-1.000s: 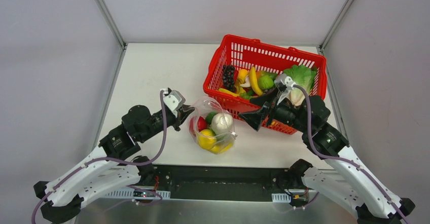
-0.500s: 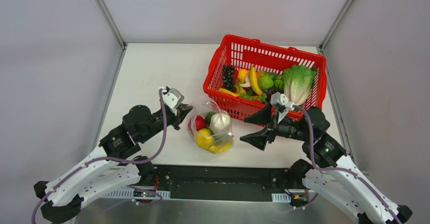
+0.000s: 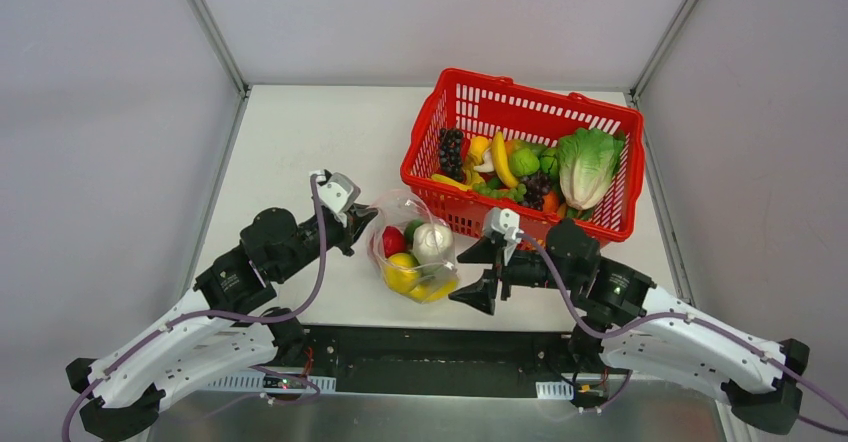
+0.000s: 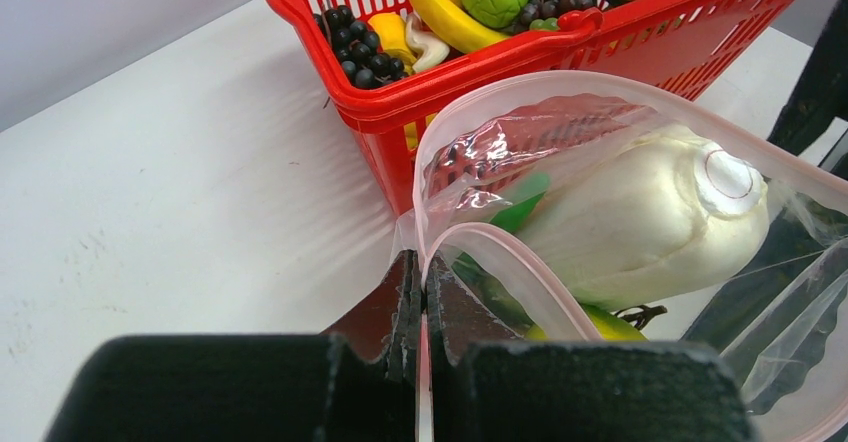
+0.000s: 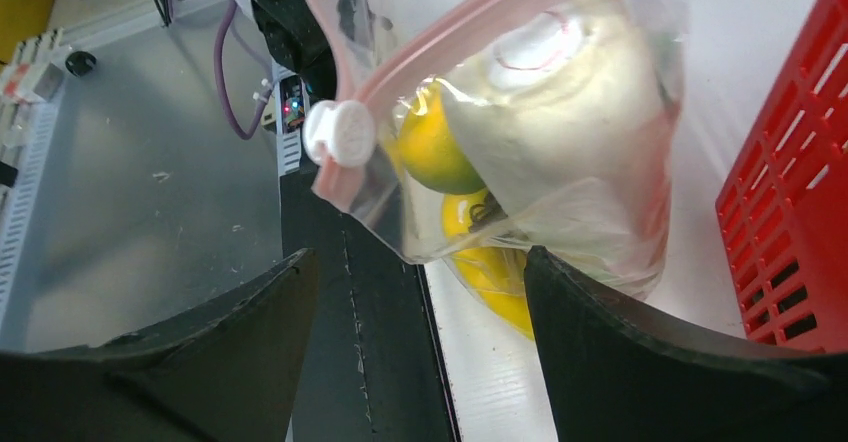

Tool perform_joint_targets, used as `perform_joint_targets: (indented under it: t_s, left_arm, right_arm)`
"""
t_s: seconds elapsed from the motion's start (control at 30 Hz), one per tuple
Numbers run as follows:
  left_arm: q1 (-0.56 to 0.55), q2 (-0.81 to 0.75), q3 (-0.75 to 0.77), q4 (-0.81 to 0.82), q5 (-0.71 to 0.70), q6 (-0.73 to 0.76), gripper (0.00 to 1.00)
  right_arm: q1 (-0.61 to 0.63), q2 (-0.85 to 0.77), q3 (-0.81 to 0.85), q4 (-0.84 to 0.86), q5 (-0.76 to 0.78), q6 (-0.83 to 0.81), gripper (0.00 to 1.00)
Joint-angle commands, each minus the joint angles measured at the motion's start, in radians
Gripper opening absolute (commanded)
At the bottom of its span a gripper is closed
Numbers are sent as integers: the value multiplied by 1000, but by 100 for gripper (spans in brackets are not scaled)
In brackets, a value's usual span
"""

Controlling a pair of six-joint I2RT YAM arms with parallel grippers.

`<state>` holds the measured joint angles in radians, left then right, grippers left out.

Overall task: Place the food in the zip-top bag and seal the zipper
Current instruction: Adjust the zipper food storage bag at the center of the board.

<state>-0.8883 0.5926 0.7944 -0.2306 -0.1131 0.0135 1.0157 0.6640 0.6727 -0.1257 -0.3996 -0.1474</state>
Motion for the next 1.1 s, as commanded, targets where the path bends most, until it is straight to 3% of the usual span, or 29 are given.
perform_joint_targets:
  t_s: [0.0,0.3,0.43,0.57,0.73,1.07]
  left_arm:
    - [10,-12,38,16,-25,-10,0]
    - [10,-11,41,13,-25,-41,0]
    - [10,-16,35,14,-31,-45,0]
    - [9,-20,32,13,-41,-49,0]
    - [9,-33,37,6,-76,-53,0]
    - [10,-92,165,-175,-126,-69,0]
  right_arm:
    - [100,-7,-9,105,219,-63,77]
    - [174,48,-40,278,390,-45,53]
    - [188,27,-49,304,390,-51,42]
    - [189,26,-40,282,375,-48,17]
    - [189,11,-41,282,392,-45,0]
    - [188,-80,-3,277,533,-16,0]
